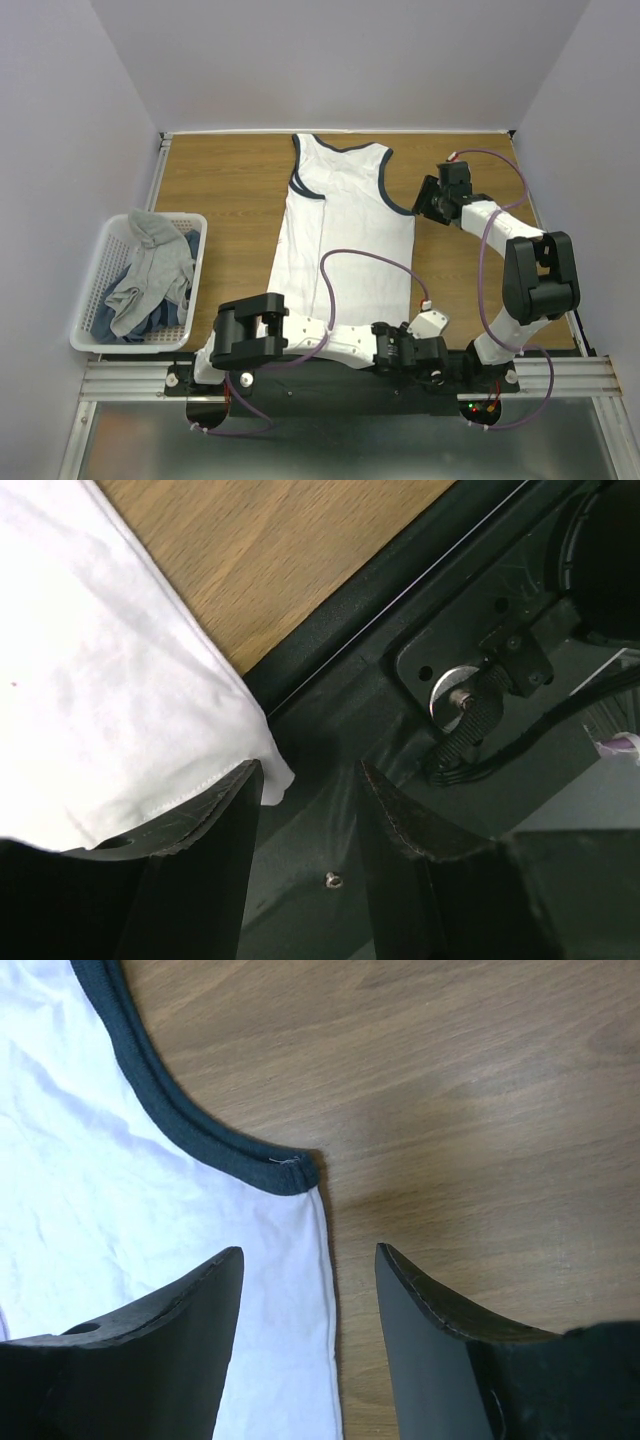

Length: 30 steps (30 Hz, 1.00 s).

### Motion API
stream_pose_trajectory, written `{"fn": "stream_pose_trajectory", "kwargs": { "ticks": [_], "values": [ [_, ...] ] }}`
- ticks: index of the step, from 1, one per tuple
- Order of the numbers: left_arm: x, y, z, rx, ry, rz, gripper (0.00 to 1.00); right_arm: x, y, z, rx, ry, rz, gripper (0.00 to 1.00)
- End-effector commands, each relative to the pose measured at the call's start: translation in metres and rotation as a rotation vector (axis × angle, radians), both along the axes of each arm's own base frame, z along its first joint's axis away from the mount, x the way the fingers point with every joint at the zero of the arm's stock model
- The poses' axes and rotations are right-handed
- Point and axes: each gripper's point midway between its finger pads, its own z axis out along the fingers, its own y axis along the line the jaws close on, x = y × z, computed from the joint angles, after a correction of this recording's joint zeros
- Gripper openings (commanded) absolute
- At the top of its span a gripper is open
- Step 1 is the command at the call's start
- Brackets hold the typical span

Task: Fold and stack the tank tops
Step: Fold the tank top

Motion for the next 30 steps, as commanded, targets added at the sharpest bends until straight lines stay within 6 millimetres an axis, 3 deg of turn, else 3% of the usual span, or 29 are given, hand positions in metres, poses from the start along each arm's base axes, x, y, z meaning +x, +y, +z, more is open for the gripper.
{"fn": "stream_pose_trajectory", "kwargs": {
  "ticks": [1, 12, 16, 17, 22, 30],
  "values": [
    [0.004, -0.008, 0.01, 0.0, -0.033, -0.01, 0.54, 0.001, 0.001, 0.012, 0.02, -0.033, 0.008, 0.61],
    [0.013, -0.002, -0.005, 0.059, -0.071, 0.028, 0.46, -0.001, 0.004, 0.01, 0.032, -0.026, 0.017, 0.58],
    [0.016, -0.001, -0.003, 0.064, -0.086, 0.04, 0.34, 0.0, 0.003, 0.012, 0.034, -0.032, 0.017, 0.57],
    [0.017, 0.0, -0.002, 0.064, -0.092, 0.047, 0.27, -0.001, 0.003, 0.012, 0.034, -0.032, 0.017, 0.57],
    [0.024, 0.005, 0.017, 0.024, -0.118, 0.09, 0.02, -0.001, 0.006, 0.012, 0.039, -0.029, 0.033, 0.54],
    [0.027, 0.018, 0.05, -0.132, -0.062, 0.146, 0.0, -0.002, 0.01, 0.003, 0.048, -0.009, 0.051, 0.53]
  ]
}}
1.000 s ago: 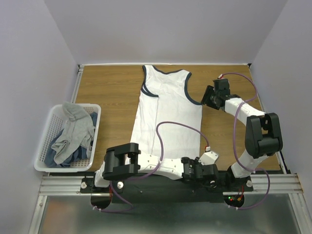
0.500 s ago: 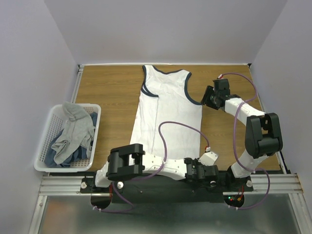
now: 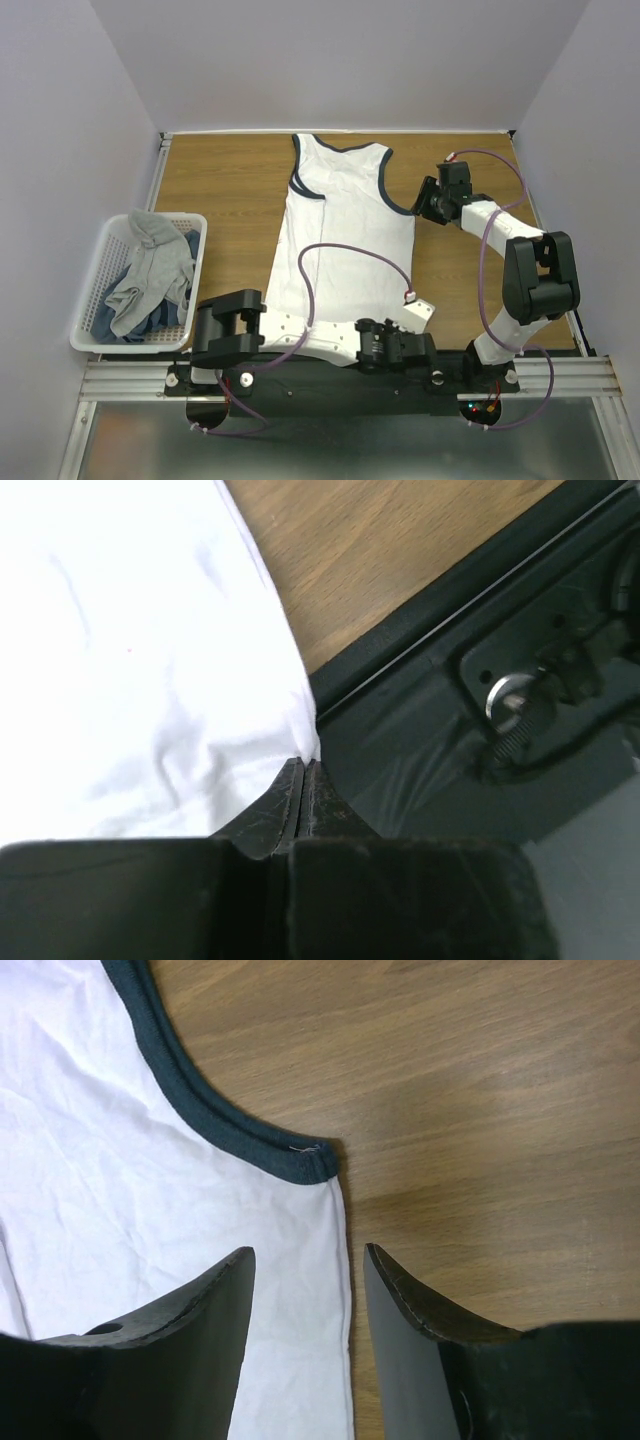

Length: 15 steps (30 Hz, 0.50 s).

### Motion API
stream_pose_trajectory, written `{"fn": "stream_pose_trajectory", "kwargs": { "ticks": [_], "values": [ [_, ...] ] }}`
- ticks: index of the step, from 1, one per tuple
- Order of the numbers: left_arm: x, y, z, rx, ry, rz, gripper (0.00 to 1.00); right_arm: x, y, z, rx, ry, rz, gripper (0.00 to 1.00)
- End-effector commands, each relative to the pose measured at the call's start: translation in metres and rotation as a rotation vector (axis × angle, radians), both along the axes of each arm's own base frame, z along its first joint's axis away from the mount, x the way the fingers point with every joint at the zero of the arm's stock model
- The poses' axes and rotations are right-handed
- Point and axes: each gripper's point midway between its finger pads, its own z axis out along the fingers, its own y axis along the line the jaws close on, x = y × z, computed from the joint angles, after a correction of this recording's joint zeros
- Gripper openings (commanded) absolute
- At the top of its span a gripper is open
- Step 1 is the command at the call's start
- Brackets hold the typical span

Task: Fold and stack the tank tops
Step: Fold the tank top

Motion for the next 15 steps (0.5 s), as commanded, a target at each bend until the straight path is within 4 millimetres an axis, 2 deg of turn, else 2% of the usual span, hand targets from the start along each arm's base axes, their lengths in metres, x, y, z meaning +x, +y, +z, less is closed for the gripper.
{"fn": "stream_pose_trajectory", "kwargs": {
  "ticks": [1, 6, 12, 15],
  "values": [
    [0.011, -0.004, 0.047, -0.169, 0.008, 0.059, 0.0, 0.0, 0.002, 0.003, 0.014, -0.016, 0.023, 0.53],
    [0.012, 0.002, 0.049, -0.209, 0.044, 0.063, 0.0, 0.001, 0.001, 0.0, 0.009, -0.014, 0.023, 0.52],
    [0.014, 0.001, 0.05, -0.212, 0.044, 0.06, 0.0, 0.001, -0.004, -0.017, -0.018, 0.023, 0.0, 0.41],
    [0.014, 0.001, 0.049, -0.211, 0.046, 0.06, 0.0, 0.006, -0.004, -0.026, -0.019, 0.035, 0.0, 0.4]
  ]
}}
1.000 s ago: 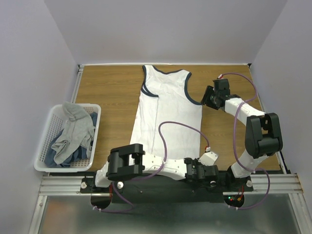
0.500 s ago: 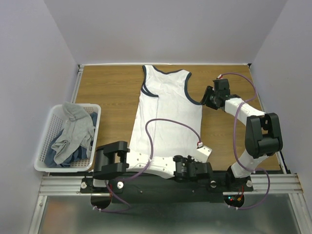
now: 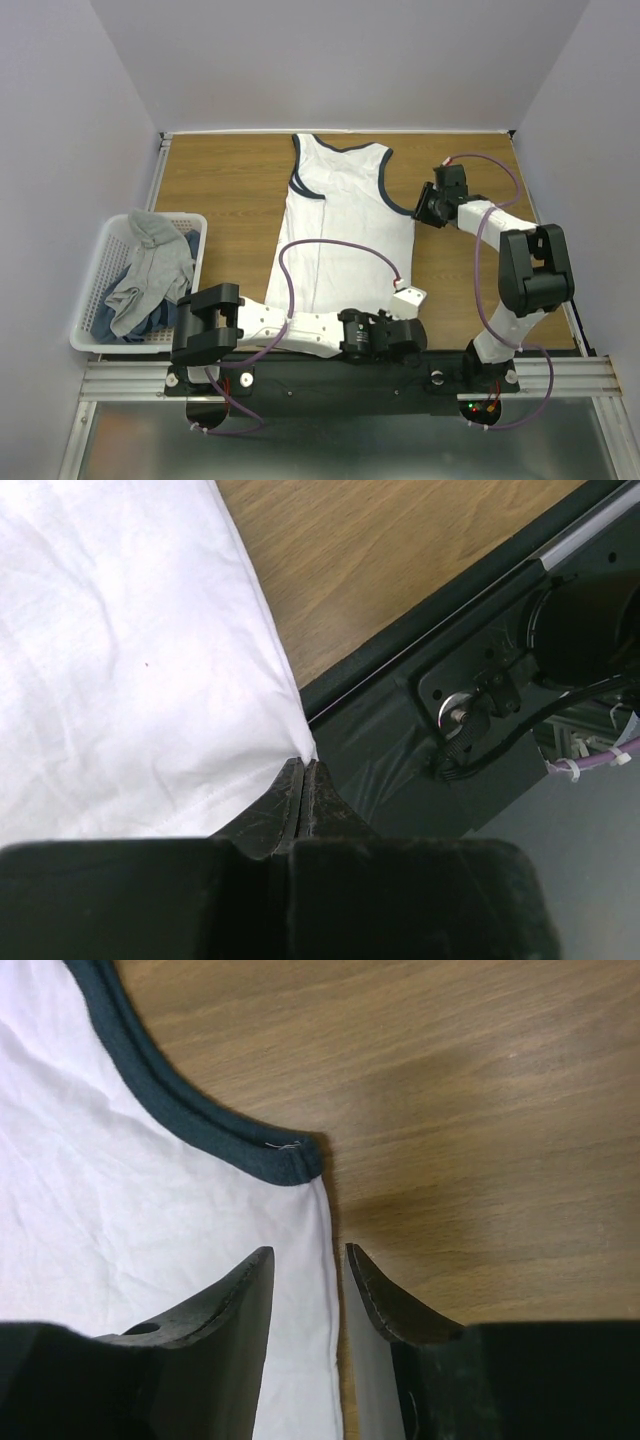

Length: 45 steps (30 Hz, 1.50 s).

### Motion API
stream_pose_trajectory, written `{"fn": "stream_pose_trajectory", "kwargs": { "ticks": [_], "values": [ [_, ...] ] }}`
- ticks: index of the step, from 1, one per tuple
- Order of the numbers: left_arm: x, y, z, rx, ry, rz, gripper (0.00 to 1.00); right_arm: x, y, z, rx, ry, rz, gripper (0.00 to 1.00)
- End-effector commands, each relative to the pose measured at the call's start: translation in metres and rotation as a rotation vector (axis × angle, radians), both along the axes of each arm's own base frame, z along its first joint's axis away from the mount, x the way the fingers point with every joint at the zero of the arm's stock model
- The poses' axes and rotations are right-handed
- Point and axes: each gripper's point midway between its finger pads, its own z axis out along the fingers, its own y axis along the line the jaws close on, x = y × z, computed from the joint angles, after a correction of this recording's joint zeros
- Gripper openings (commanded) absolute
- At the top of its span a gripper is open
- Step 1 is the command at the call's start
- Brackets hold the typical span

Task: Fold and stack the tank tops
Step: Fold the tank top

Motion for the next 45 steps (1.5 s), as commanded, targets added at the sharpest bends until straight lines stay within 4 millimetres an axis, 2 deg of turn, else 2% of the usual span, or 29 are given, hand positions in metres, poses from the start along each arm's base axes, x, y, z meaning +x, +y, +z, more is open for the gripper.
{"fn": "stream_pose_trajectory", "kwargs": {
  "ticks": [1, 6, 12, 23, 26, 38, 45],
  "values": [
    [0.003, -0.002, 0.011, -0.044, -0.003, 0.009, 0.0, 0.009, -0.005, -0.012, -0.018, -0.002, -0.008, 0.4],
    [0.003, 0.001, 0.011, -0.044, -0.003, 0.009, 0.0, 0.024, -0.002, -0.012, -0.01, -0.013, -0.009, 0.4],
    [0.004, 0.004, 0.01, -0.048, 0.001, 0.014, 0.0, 0.033, -0.001, -0.021, -0.012, 0.0, -0.015, 0.4],
    [0.003, 0.007, 0.01, -0.06, 0.012, 0.013, 0.0, 0.041, -0.004, -0.029, -0.031, 0.008, -0.03, 0.35],
    [0.002, 0.007, 0.01, -0.065, 0.015, 0.012, 0.0, 0.042, -0.005, -0.028, -0.035, 0.005, -0.035, 0.31],
    [0.002, 0.016, 0.01, -0.093, 0.029, 0.031, 0.0, 0.057, 0.0, -0.005, -0.021, -0.054, -0.026, 0.12],
    [0.004, 0.031, 0.004, -0.107, 0.044, 0.07, 0.0, 0.058, 0.012, 0.014, -0.013, -0.094, -0.018, 0.08]
  ]
}}
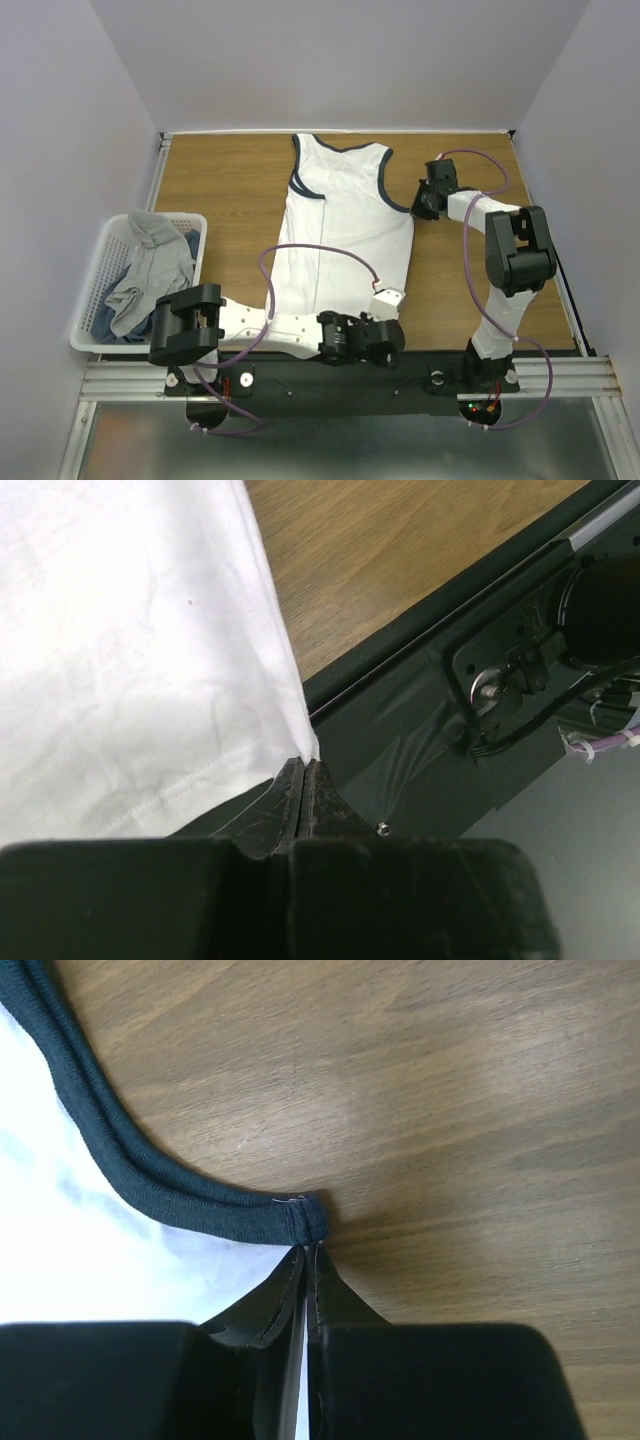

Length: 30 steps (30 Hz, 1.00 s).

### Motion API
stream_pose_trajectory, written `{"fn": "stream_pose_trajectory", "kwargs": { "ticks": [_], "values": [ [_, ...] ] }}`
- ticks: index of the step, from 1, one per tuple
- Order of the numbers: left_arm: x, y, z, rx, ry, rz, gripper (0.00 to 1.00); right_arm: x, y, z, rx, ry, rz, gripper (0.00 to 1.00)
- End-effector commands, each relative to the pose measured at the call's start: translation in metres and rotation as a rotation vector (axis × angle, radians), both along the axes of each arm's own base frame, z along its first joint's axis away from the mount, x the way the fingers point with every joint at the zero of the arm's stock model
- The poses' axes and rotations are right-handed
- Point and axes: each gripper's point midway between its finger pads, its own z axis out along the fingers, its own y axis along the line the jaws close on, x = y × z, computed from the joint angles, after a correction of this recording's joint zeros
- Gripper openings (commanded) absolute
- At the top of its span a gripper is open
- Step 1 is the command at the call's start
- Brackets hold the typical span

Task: Fold and stack the tank tops
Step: Fold the tank top

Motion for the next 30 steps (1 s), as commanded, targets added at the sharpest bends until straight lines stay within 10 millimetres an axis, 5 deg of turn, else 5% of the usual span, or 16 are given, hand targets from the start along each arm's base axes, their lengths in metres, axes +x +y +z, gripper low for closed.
{"fn": "stream_pose_trajectory", "kwargs": {
  "ticks": [1, 12, 25, 30],
  "values": [
    [0.006, 0.008, 0.015, -0.07, 0.004, 0.053, 0.0, 0.025, 0.011, 0.05, 0.01, -0.14, -0.004, 0.08],
    [0.011, 0.054, -0.011, -0.066, 0.045, 0.176, 0.0, 0.033, 0.06, 0.07, 0.0, -0.181, 0.039, 0.07],
    [0.018, 0.095, -0.018, -0.094, 0.077, 0.324, 0.0, 0.046, 0.124, 0.097, 0.015, -0.251, 0.086, 0.07],
    [0.021, 0.117, -0.02, -0.086, 0.088, 0.394, 0.0, 0.052, 0.156, 0.086, 0.015, -0.24, 0.121, 0.06]
  ]
}}
